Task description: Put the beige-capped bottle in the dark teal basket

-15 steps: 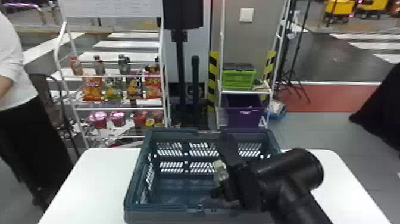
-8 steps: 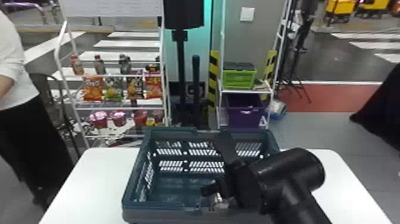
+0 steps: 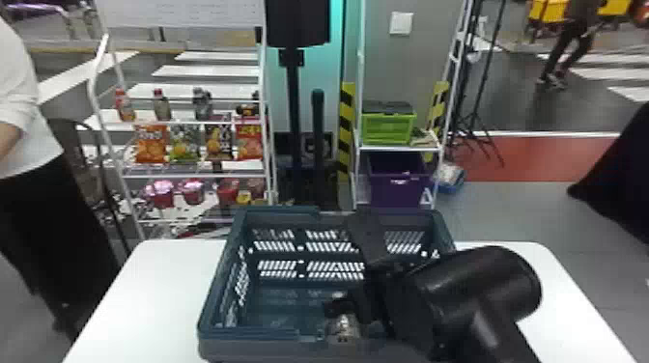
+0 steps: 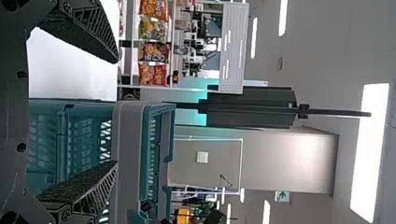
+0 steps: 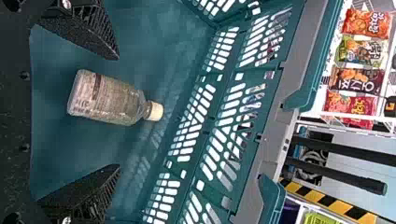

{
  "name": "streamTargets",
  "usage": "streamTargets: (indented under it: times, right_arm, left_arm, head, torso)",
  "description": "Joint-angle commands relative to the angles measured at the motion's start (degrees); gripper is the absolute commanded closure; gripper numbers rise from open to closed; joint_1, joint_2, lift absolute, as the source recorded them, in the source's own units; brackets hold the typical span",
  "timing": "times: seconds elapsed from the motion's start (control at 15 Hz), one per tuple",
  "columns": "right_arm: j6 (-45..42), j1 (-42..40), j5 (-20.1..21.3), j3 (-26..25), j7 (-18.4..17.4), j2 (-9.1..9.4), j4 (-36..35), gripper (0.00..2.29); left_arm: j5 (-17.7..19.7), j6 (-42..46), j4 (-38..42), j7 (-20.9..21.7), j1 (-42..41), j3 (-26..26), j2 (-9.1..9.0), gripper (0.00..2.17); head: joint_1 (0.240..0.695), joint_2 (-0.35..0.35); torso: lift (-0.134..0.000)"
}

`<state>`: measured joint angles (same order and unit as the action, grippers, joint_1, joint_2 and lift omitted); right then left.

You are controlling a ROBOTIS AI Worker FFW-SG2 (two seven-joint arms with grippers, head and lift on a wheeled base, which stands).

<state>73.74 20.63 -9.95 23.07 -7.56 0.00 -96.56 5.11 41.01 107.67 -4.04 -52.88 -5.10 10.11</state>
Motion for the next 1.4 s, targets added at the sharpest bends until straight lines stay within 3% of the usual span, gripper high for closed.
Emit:
streamTargets:
  times: [0.0,0.47,0.6,0.8,1.07,1.2,1.33]
  right_arm:
    - [0.1,-0.6,0.0,0.0,0.0,0.05,-1.0,0.06]
    - [-0.8,-3.2,0.1,-1.1,0.0,0.05,-10.1,0.06]
    - [-1.5,-5.4,0.1,-2.4,0.0,-1.32,-15.1,0.06]
    - [-5.9,-11.3,0.1,-5.4,0.1,-5.19,-22.8,0.05]
    - [-21.7,-23.3,-2.7,-13.6,1.1,-9.93,-30.5,0.05]
    - [-30.7,-30.0,-3.7,-17.4,2.1,-11.16,-33.0,0.05]
    - [-43.5,-37.4,-3.8,-21.0,3.7,-11.16,-33.0,0.05]
  left_arm:
    - [0.0,0.5,-0.2,0.0,-0.1,0.0,0.00,0.11]
    - [0.0,0.3,0.3,-0.2,-0.2,0.0,-0.18,0.11]
    - [0.0,0.2,0.5,-0.4,-0.2,-0.1,-0.26,0.11]
    - [-0.3,-0.4,0.8,-0.9,-0.2,-0.3,-0.35,0.11]
    - [-0.9,-1.4,1.2,-1.3,0.0,-0.9,-0.79,0.11]
    - [-1.2,-1.8,1.6,-1.5,0.1,-1.4,-1.05,0.11]
    - [-1.5,-1.8,1.7,-2.0,0.1,-1.9,-1.14,0.12]
  head:
    - [0.499,0.000]
    - [0.499,0.000]
    - [0.499,0.000]
    - [0.499,0.000]
    - [0.499,0.000]
    - [0.499,0.000]
    - [0.499,0.000]
  torso:
    - [0.000]
    - [0.000]
    - [0.000]
    - [0.000]
    - [0.000]
    - [0.000]
    - [0.000]
